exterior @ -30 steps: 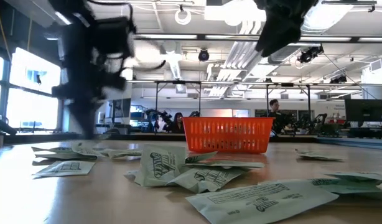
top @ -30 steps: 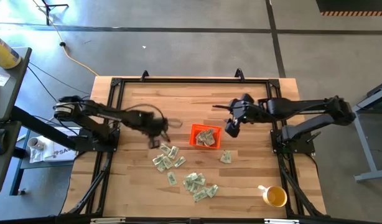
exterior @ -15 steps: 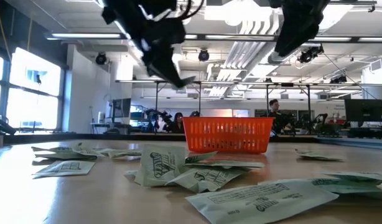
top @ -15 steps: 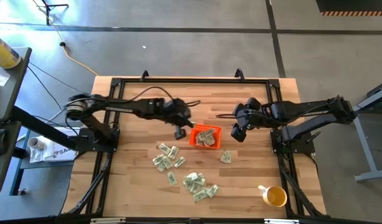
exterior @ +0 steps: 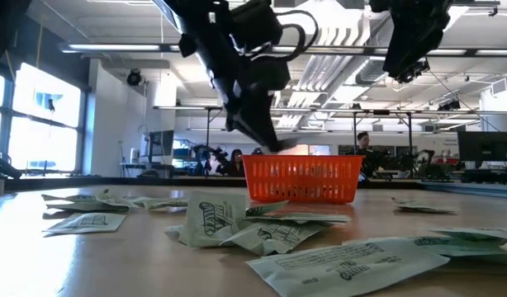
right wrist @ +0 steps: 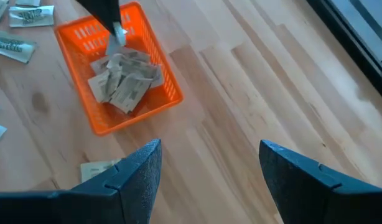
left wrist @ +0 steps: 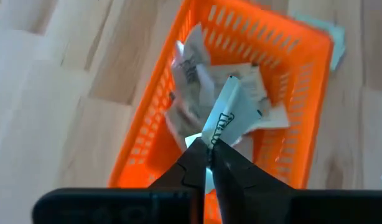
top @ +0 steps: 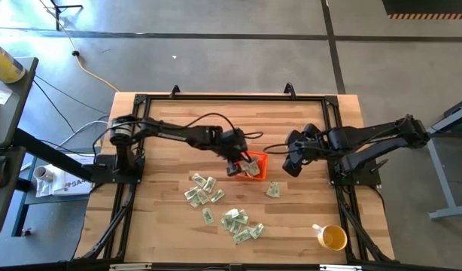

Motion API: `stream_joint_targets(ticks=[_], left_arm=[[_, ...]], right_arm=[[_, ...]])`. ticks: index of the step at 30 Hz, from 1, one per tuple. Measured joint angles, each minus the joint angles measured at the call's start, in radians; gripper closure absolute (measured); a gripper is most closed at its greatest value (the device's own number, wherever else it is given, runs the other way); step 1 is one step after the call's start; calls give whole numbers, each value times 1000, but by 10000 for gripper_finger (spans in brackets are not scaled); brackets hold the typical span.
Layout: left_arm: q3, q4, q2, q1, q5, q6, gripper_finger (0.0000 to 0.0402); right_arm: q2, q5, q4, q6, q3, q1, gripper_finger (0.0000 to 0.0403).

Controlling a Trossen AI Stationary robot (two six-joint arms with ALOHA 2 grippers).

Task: Pick and place Stevia / Truvia into bins
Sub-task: Put the white stevia packet into the orange bin

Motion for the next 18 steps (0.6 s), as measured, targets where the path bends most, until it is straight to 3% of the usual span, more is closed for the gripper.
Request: stream_joint_targets(ticks=[5,14,18], left_arm=[[0,-28,-1,-1,3,-65,291],[2,-77,-13,-1,5,-131,162],[9,-131,-66,-9,4,-144,139]], right_arm=[[0,-17,2,18,-51,7,144],[1,-86,126,-12,-136,7,144],[1,-84,143,-56,-136,-1,144]])
